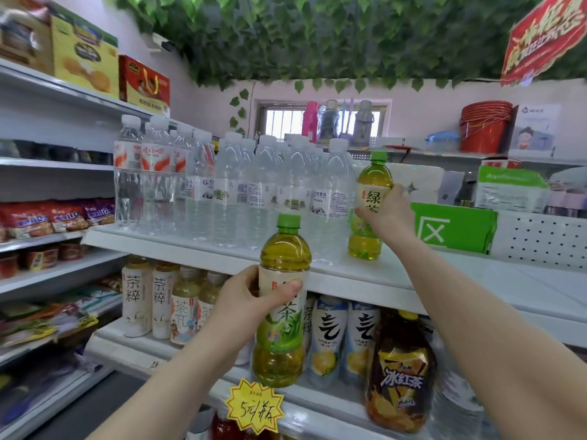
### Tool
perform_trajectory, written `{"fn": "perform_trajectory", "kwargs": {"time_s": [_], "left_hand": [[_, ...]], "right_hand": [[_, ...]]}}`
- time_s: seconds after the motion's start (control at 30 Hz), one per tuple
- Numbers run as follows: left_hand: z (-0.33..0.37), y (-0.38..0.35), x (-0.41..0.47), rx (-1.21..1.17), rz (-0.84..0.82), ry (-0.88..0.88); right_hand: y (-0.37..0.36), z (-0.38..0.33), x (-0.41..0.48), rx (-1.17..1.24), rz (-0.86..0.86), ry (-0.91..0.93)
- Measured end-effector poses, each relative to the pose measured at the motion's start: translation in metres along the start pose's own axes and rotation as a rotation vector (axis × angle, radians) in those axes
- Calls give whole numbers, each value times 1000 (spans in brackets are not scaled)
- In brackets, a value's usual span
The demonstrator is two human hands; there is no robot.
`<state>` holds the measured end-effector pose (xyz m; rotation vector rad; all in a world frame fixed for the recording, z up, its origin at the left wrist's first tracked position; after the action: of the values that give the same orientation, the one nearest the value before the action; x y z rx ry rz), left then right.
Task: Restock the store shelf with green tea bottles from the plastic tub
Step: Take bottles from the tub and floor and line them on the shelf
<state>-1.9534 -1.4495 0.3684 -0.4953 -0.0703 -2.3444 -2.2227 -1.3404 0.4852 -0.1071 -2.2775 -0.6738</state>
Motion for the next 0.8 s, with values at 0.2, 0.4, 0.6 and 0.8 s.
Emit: {"fn": "perform_trajectory", "kwargs": {"time_s": [0.2, 0.4, 0.6, 0.8], "left_hand": [[2, 0, -9, 1, -36, -6], [-8, -7, -36, 22, -122, 24], [-33, -26, -74, 58, -238, 70], [-25, -50, -73, 75, -402, 22]], "right_hand": [[28, -22, -37, 22, 14, 149], [67, -74, -186, 327, -400, 241], [71, -52, -235, 175, -478, 113], [99, -47, -221, 99, -429, 127]]}}
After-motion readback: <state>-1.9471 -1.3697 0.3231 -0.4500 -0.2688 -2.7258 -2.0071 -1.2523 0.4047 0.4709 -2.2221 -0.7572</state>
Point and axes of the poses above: each hand's wrist, its own x-axis towards the middle knuckle, its own y-axis out of the back of the hand, z = x × y, the point moved 5 cm from there along x, towards the middle knuckle, and after that the axes turned 5 degrees about z, right-handed, at the moved point
